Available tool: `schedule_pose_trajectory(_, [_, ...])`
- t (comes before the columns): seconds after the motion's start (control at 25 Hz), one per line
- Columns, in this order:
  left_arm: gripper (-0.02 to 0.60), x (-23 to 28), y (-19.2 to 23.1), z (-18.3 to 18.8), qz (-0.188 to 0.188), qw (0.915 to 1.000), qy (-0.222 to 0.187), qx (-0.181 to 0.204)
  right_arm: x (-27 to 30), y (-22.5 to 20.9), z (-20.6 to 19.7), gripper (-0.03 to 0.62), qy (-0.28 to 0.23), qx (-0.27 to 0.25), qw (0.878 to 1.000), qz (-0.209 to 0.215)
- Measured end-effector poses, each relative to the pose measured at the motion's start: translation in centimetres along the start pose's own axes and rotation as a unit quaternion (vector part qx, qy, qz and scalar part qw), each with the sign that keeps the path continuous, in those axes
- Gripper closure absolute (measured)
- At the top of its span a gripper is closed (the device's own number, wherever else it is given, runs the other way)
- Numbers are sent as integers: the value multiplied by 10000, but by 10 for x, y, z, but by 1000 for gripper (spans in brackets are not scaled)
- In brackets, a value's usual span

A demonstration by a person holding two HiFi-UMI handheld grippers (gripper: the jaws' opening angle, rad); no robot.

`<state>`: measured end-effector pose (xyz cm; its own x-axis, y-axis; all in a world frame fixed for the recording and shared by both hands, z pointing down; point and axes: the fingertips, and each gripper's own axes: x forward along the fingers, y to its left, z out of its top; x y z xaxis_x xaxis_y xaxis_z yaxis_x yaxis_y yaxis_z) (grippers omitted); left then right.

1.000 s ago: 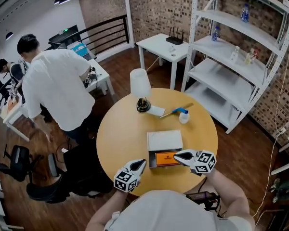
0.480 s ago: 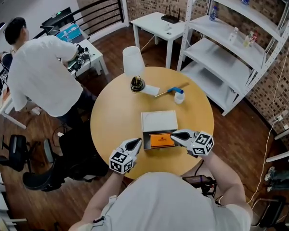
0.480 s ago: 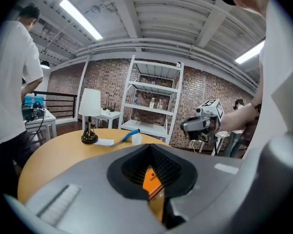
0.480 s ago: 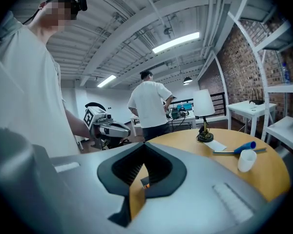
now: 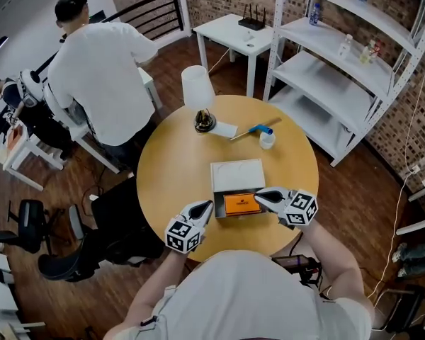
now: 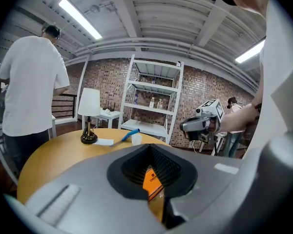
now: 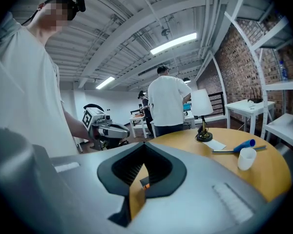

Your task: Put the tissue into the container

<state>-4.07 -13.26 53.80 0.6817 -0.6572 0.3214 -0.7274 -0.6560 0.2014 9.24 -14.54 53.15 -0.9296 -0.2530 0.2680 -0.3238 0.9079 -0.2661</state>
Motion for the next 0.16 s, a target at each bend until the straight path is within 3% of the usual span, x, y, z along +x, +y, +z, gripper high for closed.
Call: schedule_pose_trajectory(0.16, [581, -1, -5, -2, -36, 10000, 31, -13, -2, 5, -6, 594, 20, 56, 10000, 8])
